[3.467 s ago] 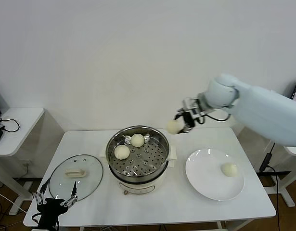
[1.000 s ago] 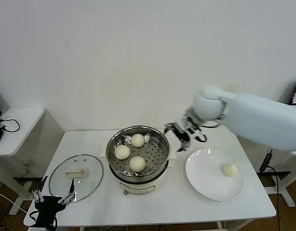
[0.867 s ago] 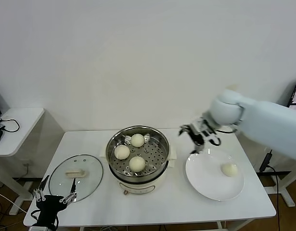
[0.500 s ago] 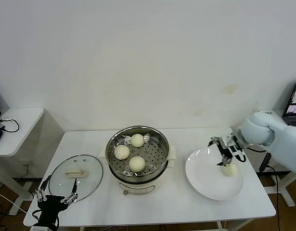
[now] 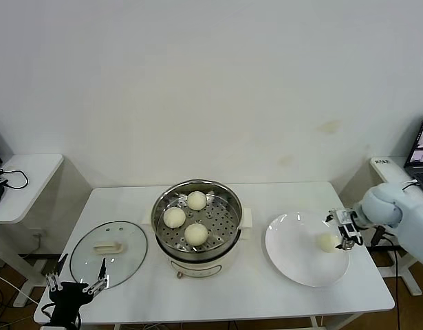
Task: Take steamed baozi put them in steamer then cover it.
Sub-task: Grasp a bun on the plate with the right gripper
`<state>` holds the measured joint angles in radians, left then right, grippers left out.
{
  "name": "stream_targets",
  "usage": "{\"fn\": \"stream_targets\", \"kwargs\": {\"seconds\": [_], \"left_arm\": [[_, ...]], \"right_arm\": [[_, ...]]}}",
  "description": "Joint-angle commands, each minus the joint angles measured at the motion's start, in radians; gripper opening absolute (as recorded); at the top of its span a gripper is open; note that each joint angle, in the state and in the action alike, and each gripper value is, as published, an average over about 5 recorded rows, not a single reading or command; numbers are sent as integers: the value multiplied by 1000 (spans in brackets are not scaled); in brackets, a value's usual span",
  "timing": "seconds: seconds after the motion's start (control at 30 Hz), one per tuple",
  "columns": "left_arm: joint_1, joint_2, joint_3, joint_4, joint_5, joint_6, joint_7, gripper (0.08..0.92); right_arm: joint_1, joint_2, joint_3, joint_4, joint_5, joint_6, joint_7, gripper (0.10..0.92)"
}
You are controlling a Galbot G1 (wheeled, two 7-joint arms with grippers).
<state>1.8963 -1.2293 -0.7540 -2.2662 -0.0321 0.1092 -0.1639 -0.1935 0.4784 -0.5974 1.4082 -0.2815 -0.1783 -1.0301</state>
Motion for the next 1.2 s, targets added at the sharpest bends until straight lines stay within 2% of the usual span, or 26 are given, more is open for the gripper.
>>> {"fn": "stream_targets", "kwargs": {"seconds": [0.03, 0.63, 1.0, 1.2], "left_arm": [[2, -1, -3, 1, 1, 1, 1, 823], [4, -9, -12, 2, 3, 3, 2, 823], [10, -14, -14, -3, 4, 2, 1, 823], [10, -11, -16, -6, 3, 2, 1, 823]], "right_arm": [[-95, 49, 78, -113, -70, 8, 4, 823], [-101, 182, 100, -229, -103, 32, 32, 807], [-93, 186, 97, -231, -99, 22, 22, 664], [-14, 131, 43, -154, -30, -10, -8, 602]]}}
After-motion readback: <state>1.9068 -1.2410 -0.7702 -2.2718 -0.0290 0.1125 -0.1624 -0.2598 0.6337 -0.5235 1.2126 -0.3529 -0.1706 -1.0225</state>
